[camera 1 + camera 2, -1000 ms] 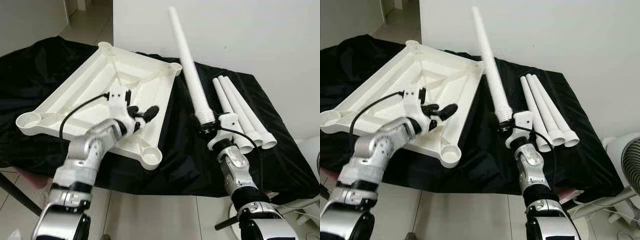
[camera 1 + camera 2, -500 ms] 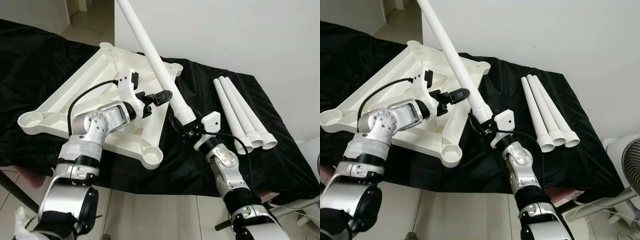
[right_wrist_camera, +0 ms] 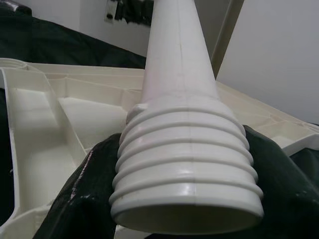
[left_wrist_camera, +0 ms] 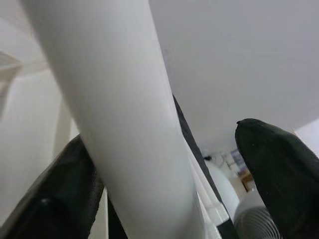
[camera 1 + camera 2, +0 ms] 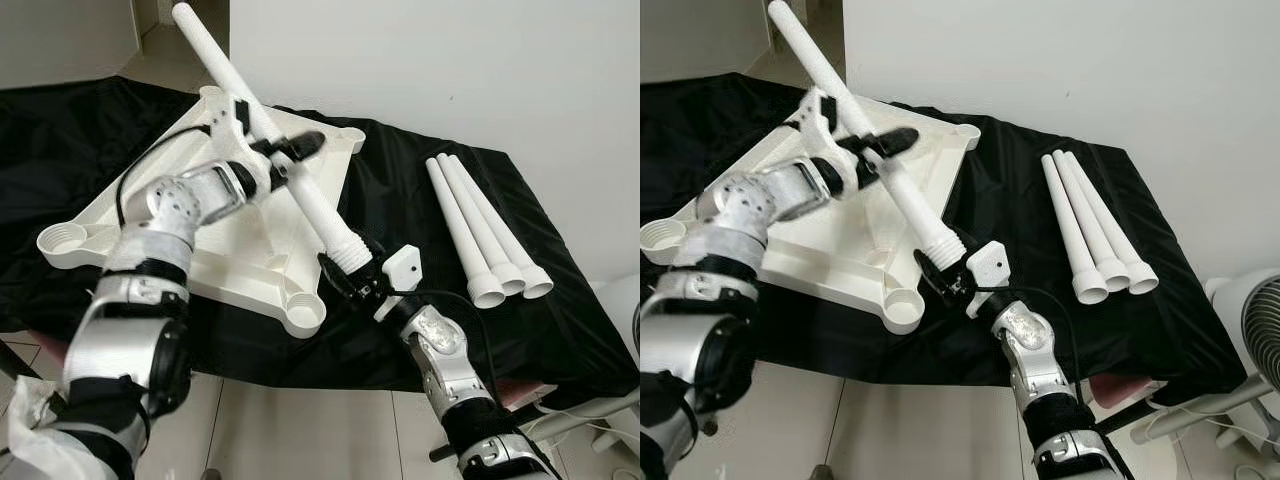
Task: Building children table
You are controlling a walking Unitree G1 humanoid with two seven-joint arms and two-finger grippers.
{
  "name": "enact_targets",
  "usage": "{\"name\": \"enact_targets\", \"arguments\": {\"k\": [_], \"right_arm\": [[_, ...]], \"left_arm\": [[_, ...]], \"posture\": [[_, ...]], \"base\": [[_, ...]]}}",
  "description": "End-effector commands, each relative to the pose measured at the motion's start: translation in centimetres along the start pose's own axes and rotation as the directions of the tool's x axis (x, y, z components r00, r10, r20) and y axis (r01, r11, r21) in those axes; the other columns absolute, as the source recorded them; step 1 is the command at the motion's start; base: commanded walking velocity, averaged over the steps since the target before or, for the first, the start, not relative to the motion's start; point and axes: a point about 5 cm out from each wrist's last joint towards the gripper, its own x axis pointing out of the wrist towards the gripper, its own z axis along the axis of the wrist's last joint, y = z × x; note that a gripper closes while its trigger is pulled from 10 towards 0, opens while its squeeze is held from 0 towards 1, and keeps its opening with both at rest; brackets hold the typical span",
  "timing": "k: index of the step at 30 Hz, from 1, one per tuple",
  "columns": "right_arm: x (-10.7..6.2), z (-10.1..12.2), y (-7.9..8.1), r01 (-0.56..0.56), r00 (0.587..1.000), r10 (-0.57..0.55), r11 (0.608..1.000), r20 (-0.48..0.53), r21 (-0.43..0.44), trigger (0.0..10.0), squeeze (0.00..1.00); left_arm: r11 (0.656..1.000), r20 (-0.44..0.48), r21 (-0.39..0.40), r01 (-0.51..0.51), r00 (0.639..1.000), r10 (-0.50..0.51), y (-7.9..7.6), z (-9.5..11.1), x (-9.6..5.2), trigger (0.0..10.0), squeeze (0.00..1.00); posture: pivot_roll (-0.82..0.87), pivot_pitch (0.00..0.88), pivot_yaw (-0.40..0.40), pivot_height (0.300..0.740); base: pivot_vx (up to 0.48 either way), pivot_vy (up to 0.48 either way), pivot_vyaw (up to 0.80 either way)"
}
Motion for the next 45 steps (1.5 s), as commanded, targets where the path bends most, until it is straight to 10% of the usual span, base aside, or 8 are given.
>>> {"name": "enact_targets", "arguments": {"k": [1, 4, 16, 17, 22, 23, 27, 45], "right_arm": [[-0.5, 0.0, -0.3, 0.012, 1.0, -0.012, 1.0, -0.005, -0.018, 10.0, 0.0], [-0.8, -0.2, -0.4, 0.019, 1.0, -0.019, 1.0, -0.017, -0.021, 10.0, 0.0], [-0.1, 0.1, -0.7, 0.015, 1.0, -0.015, 1.0, -0.026, -0.005, 10.0, 0.0], [0.0, 0.1, -0.8, 0.013, 1.0, -0.012, 1.0, -0.025, 0.01, 10.0, 1.0], [0.1, 0.2, -0.8, 0.019, 1.0, -0.019, 1.0, -0.019, 0.021, 10.0, 1.0], [0.3, 0.3, -0.9, 0.044, 0.999, -0.043, 0.998, -0.025, 0.033, 10.0, 1.0], [1.3, 0.3, -1.3, 0.091, 0.992, -0.085, 0.994, -0.095, 0.054, 10.0, 0.0], [6.1, 3.0, -3.3, 0.245, 0.955, -0.249, 0.969, -0.16, -0.044, 10.0, 0.0]], "left_arm": [[0.96, 0.007, 0.002, 0.28, 0.96, -0.28, -1.8, 0.2, 0.1, 10.0, 0.0], [0.963, -0.007, 0.0, 0.269, 0.963, -0.269, -1.7, -0.5, 0.2, 0.0, 0.0], [0.951, -0.041, -0.019, 0.309, 0.95, -0.31, -2.6, -1.5, 0.8, 0.0, 0.0], [0.951, -0.035, -0.023, 0.31, 0.95, -0.31, -2.7, -1.4, 0.8, 0.0, 0.0], [0.962, -0.031, 0.0, 0.272, 0.962, -0.271, -2.7, -1.1, 1.0, 0.0, 0.0], [0.966, 0.001, 0.039, 0.254, 0.967, -0.254, -3.0, -0.4, 1.0, 10.0, 0.0], [0.955, 0.112, 0.235, 0.18, 0.971, -0.21, -4.3, 1.3, 0.8, 10.0, 0.0], [0.79, 0.268, 0.613, 0.01, 0.938, -0.22, -9.0, -2.0, 0.9, 10.0, 0.0]], "posture": [[0.13, 0.0, -0.117, 0.74], [0.13, 0.0, -0.115, 0.74], [0.14, 0.0, -0.119, 0.74], [0.14, 0.0, -0.123, 0.74], [0.14, 0.002, -0.127, 0.74], [0.14, 0.003, -0.133, 0.74], [0.14, 0.003, -0.136, 0.74], [0.15, 0.001, -0.153, 0.74]], "base": [[0.0, 0.0, 0.0], [0.0, 0.0, 0.0], [0.0, 0.0, 0.0], [0.0, 0.0, 0.0], [0.0, 0.0, 0.0], [0.0, 0.0, 0.0], [0.0, 0.0, 0.0], [0.0, 0.0, 0.0]]}}
